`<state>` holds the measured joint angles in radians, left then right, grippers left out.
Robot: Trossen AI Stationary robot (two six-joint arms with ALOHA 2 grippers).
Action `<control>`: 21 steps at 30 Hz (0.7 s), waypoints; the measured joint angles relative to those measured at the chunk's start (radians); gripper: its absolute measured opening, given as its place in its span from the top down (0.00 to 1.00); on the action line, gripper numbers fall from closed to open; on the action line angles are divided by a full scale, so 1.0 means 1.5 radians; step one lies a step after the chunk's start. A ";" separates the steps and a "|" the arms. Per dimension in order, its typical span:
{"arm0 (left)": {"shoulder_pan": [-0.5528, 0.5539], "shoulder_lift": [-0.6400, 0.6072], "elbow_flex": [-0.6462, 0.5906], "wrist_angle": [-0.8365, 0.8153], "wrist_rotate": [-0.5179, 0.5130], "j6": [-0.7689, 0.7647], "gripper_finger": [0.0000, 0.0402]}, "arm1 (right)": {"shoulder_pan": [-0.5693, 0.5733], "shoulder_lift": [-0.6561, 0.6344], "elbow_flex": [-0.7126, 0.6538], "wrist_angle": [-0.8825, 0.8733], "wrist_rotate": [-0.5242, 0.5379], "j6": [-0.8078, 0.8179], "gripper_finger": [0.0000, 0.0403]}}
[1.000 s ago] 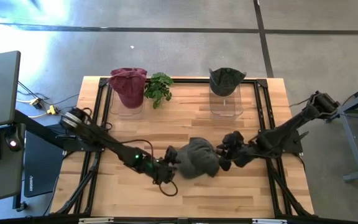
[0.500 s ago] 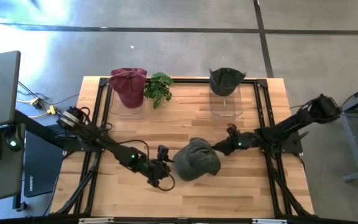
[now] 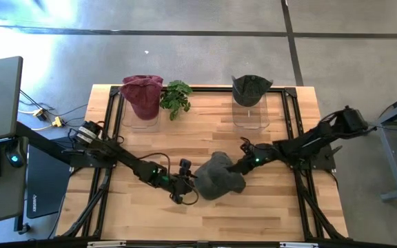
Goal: Pick & Place hat
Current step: Put the gray cap into the right transparent bin
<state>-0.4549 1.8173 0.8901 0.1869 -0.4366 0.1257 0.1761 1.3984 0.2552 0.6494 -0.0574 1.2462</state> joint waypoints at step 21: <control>-0.003 -0.009 0.000 -0.232 -0.211 -0.076 0.59 | -0.064 -0.237 0.154 -0.254 -0.150 -0.191 0.95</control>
<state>-0.4587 1.8034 0.8906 -0.1616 -0.7530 0.0115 0.0801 1.0426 0.4869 0.2683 -0.2817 0.9595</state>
